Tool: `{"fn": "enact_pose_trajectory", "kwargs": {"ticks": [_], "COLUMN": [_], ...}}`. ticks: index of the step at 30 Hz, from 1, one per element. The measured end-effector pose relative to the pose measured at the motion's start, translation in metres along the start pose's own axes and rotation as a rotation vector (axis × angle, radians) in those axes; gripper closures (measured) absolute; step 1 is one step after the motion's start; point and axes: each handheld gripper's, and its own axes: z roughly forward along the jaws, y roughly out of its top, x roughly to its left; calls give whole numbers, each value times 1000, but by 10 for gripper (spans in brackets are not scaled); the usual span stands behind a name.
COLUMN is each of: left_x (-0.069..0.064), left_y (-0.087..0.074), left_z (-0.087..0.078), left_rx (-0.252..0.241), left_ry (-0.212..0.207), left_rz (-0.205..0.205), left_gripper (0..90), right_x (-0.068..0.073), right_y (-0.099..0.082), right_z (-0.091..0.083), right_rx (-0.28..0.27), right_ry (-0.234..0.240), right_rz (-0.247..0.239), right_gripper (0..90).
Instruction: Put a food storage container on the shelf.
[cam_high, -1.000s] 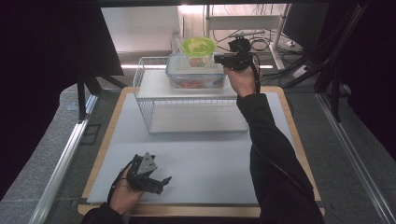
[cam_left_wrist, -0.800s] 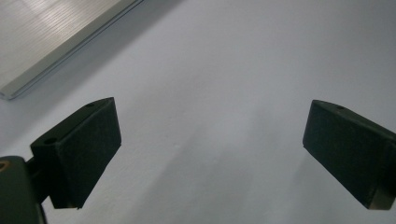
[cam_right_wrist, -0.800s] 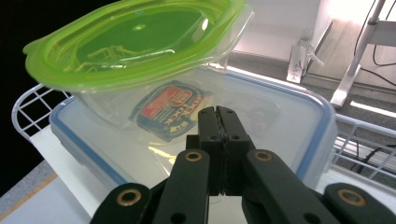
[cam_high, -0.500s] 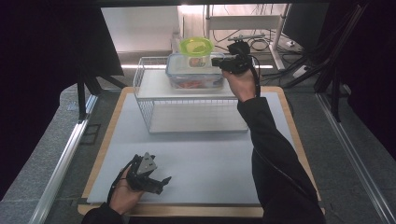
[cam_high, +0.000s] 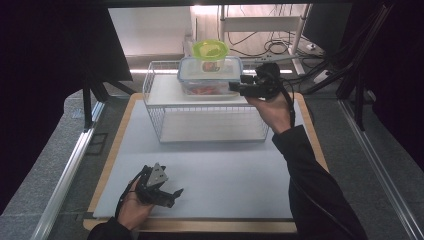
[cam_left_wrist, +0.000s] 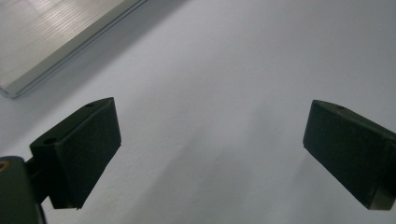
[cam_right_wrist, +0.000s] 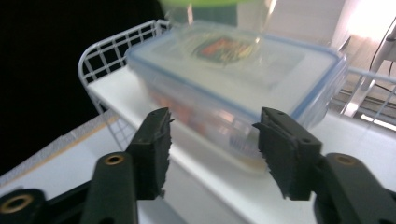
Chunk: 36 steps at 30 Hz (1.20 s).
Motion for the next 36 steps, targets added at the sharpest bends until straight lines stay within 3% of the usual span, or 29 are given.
{"fn": "enact_pose_trajectory", "kwargs": {"ticks": [4, 14, 28, 36], "left_x": [0, -1, 0, 0], "left_y": [0, 1, 1, 1], "left_z": [0, 0, 0, 1], "left_rx": [0, 0, -4, 3], "left_ry": [-1, 3, 1, 3], "left_rz": [-2, 2, -5, -6], "left_gripper": [40, 37, 29, 18], "right_x": [8, 19, 32, 30], "right_y": [-21, -59, -99, -128], "right_z": [-15, -31, -37, -38], "right_rx": [18, 54, 96, 95], "right_ry": [24, 15, -1, -16], "right_rz": [-26, -62, -114, -90], "right_gripper": [332, 205, 124, 80]}}
